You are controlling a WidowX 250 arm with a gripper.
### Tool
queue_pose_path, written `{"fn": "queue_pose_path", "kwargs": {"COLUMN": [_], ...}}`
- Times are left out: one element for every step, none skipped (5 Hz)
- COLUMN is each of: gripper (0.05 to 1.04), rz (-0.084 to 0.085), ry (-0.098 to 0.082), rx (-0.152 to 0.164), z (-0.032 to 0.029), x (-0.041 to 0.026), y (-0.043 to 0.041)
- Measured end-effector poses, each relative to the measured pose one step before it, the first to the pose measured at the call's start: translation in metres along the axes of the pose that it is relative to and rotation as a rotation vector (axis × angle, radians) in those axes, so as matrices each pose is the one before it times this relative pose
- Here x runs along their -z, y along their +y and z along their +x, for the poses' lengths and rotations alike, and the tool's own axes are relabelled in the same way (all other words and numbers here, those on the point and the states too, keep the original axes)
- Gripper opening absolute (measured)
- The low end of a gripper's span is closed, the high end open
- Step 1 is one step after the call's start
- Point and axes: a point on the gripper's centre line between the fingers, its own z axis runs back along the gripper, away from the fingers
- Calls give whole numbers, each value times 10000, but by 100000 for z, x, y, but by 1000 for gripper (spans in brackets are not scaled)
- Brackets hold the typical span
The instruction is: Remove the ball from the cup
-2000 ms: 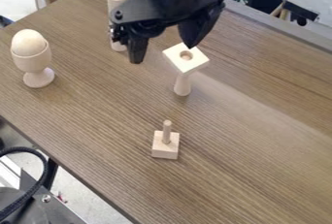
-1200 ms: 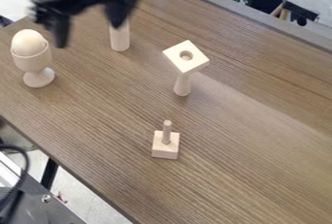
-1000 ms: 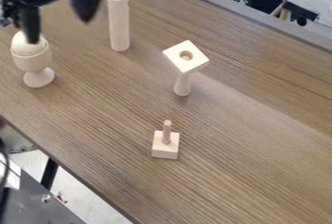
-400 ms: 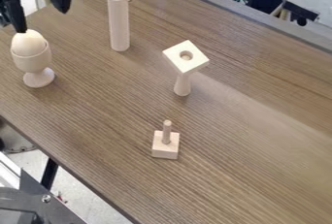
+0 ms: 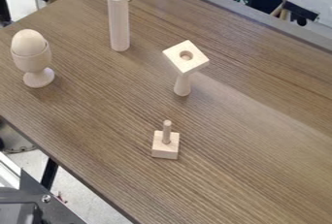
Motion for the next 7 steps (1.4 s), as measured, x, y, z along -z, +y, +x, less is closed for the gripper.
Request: {"fn": "queue_pose_path", "kwargs": {"gripper": [1001, 1001, 1001, 1001, 1001, 1001, 976], "rz": [72, 25, 30, 87, 177, 112, -21], "ry": [229, 162, 58, 69, 74, -33, -34], "rx": [-6, 62, 56, -33, 46, 39, -12], "z": [466, 43, -102, -451, -471, -210, -21], "x": [1107, 537, 461, 400, 774, 442, 27], "y": [110, 62, -12, 110, 210, 223, -122]}}
